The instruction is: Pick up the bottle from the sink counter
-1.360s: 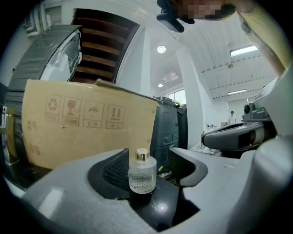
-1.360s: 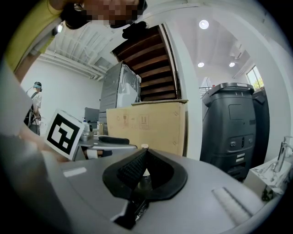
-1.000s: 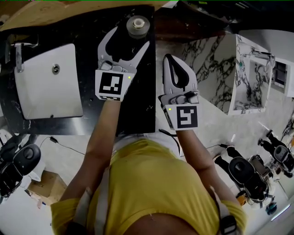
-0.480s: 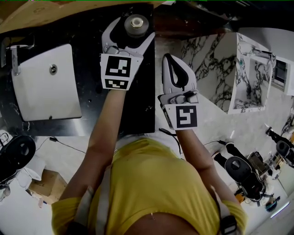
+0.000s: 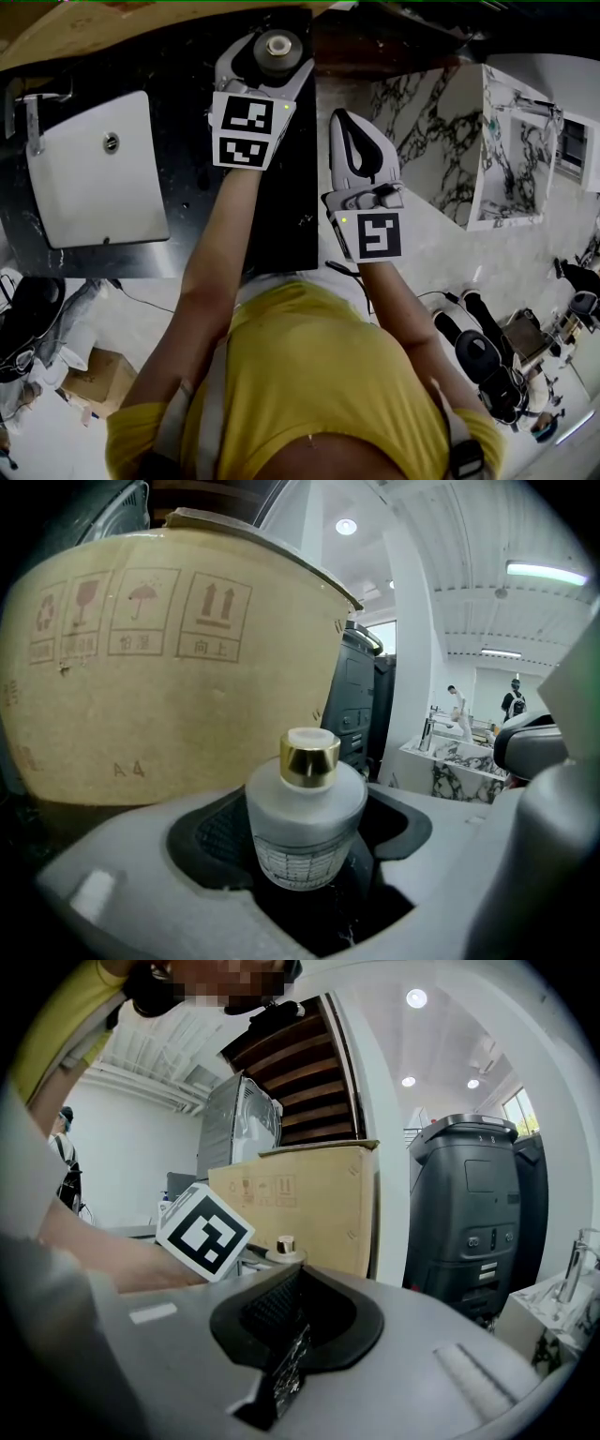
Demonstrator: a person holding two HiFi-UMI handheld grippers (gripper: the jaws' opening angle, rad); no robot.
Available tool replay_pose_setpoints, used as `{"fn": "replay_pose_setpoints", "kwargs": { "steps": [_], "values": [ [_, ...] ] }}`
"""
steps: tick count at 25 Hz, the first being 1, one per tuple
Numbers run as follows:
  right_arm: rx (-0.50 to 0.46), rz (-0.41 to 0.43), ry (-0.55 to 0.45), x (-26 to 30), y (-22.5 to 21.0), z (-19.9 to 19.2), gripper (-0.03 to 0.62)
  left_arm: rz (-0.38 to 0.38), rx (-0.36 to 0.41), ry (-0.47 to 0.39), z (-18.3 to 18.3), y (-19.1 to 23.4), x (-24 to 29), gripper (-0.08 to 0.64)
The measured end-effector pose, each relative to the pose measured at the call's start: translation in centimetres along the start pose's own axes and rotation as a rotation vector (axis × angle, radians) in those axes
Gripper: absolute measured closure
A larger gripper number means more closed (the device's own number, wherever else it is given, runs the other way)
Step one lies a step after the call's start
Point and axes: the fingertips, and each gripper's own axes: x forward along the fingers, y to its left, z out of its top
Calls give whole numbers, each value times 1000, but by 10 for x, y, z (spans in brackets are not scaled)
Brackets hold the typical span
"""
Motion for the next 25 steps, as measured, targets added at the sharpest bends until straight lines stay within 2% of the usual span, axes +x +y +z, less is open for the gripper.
{"fn": "replay_pose_setpoints", "kwargs": {
  "steps": [13,25],
  "values": [
    [-16,-28,-13,-11,6,11,592,-46,53,-67,14,-13,-16,229],
    [-72,-57,-85,-36,6,47,592,-11,53,-175,76,-32,-106,229]
  ]
}}
